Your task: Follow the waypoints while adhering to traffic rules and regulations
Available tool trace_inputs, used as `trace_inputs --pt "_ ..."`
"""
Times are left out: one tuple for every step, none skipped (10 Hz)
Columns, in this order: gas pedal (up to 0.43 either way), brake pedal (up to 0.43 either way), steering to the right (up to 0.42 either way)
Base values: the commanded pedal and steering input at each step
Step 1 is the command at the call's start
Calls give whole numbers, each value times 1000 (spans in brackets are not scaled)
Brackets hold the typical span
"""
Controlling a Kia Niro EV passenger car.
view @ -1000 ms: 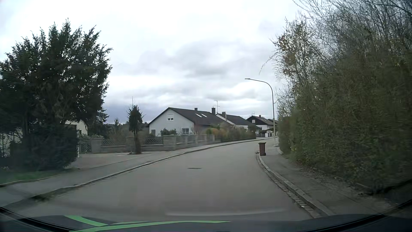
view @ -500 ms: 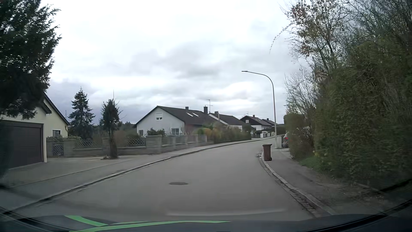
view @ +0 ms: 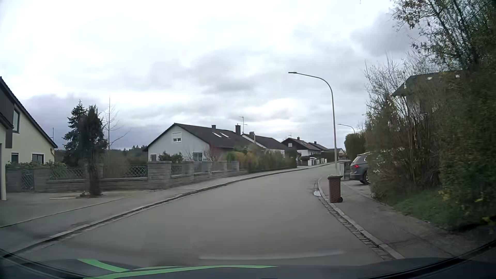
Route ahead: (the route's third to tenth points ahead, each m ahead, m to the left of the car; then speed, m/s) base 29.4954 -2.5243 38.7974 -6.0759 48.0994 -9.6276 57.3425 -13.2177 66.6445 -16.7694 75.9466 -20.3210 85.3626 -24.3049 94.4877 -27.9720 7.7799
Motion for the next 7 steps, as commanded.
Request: trace_inputs --pt "98 0 35" --pt "98 0 35" --pt "98 0 35" --pt "98 0 36" --pt "110 0 41" --pt "110 0 43" --pt "87 0 43"
